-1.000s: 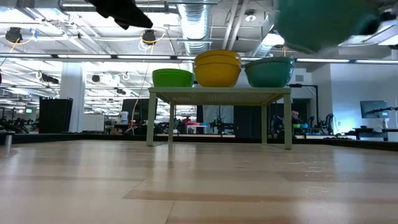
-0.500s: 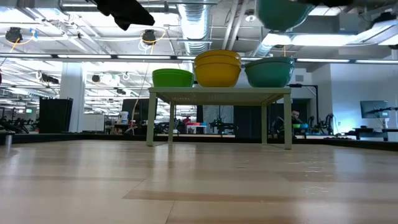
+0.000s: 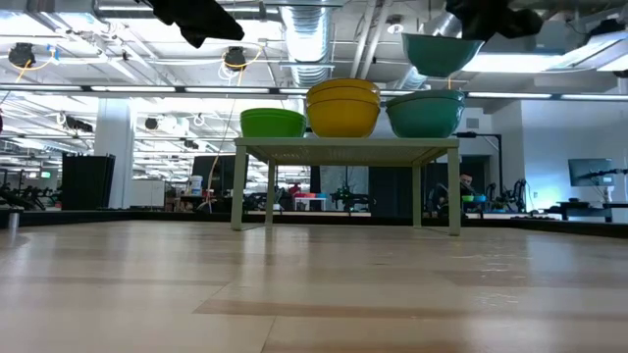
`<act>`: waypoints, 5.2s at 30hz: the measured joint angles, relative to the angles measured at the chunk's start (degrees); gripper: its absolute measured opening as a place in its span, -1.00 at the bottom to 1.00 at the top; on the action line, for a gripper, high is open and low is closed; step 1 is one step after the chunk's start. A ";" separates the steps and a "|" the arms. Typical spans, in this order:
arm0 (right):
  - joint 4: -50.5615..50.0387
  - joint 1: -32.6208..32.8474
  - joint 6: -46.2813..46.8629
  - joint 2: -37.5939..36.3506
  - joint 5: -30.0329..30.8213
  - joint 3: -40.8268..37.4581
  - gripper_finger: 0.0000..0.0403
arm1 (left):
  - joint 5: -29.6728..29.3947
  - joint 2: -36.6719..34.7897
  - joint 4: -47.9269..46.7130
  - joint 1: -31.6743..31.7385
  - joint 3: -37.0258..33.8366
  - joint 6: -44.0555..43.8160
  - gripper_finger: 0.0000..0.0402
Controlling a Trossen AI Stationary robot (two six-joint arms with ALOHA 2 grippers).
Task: Pick & Place Mini bowls
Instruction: Stack the blue bowl on the blue bowl on the shelf, then return to Home Position
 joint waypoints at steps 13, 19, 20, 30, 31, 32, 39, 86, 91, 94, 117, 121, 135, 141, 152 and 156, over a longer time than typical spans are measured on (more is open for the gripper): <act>2.06 -3.18 -3.22 0.04 -3.87 -4.42 -0.96 | 0.02 0.00 0.01 0.00 0.00 0.00 -0.74; 3.88 -4.45 -3.50 0.05 -3.84 -4.63 -0.96 | 0.02 0.00 0.26 0.00 0.00 0.00 -0.74; 3.80 -4.74 -3.50 0.27 -4.01 -4.63 -0.96 | 0.02 0.00 0.34 0.00 0.00 0.00 -0.74; 4.18 -6.26 -6.35 5.86 -6.97 -4.70 -0.96 | 0.02 0.00 1.22 0.00 0.00 0.00 -0.74; 4.32 -6.46 -7.42 6.34 -8.16 -4.70 -0.96 | 0.01 0.00 1.25 0.01 0.00 0.02 -0.74; 4.34 -6.63 -8.02 6.66 -9.12 -4.68 -0.96 | 0.01 0.00 1.26 0.02 0.00 0.02 -0.74; 3.97 -9.06 -9.56 7.45 -9.44 -4.68 -0.95 | 0.02 0.00 1.55 0.00 0.02 0.02 -0.74; 4.48 -11.33 -30.91 5.96 -20.35 4.20 -0.57 | 0.00 -1.60 2.81 0.02 0.02 0.28 -0.74; 5.93 -3.79 -37.91 0.90 -17.34 3.56 -0.57 | -0.83 -8.12 3.00 0.02 0.02 0.32 -0.74; 11.38 1.68 -41.30 -3.91 -14.32 -0.33 -0.57 | -4.55 -13.62 2.57 0.02 0.04 0.46 -0.74; 70.81 17.91 -50.02 -53.89 -13.77 -66.72 -0.57 | 1.30 -58.83 23.92 0.07 -36.25 1.91 -0.74; 70.54 18.06 -50.37 -61.55 -13.77 -70.76 -0.57 | 3.11 -58.02 26.93 -0.02 -37.35 3.67 -0.74; 77.46 18.06 -51.95 -71.89 -14.01 -80.08 -0.57 | 3.74 -58.64 36.07 0.02 -43.87 3.79 -0.74; 85.88 17.97 -52.36 -72.30 -13.79 -85.30 -0.57 | 3.61 -58.80 37.09 0.06 -46.50 3.76 -0.74; 91.02 17.89 -51.56 -72.30 -13.60 -89.07 -0.57 | 2.87 -58.36 36.71 0.09 -46.71 2.26 -0.74; 89.32 17.89 -51.78 -72.06 -13.60 -89.07 -0.57 | 2.73 -58.07 34.29 0.09 -46.71 -0.15 -0.74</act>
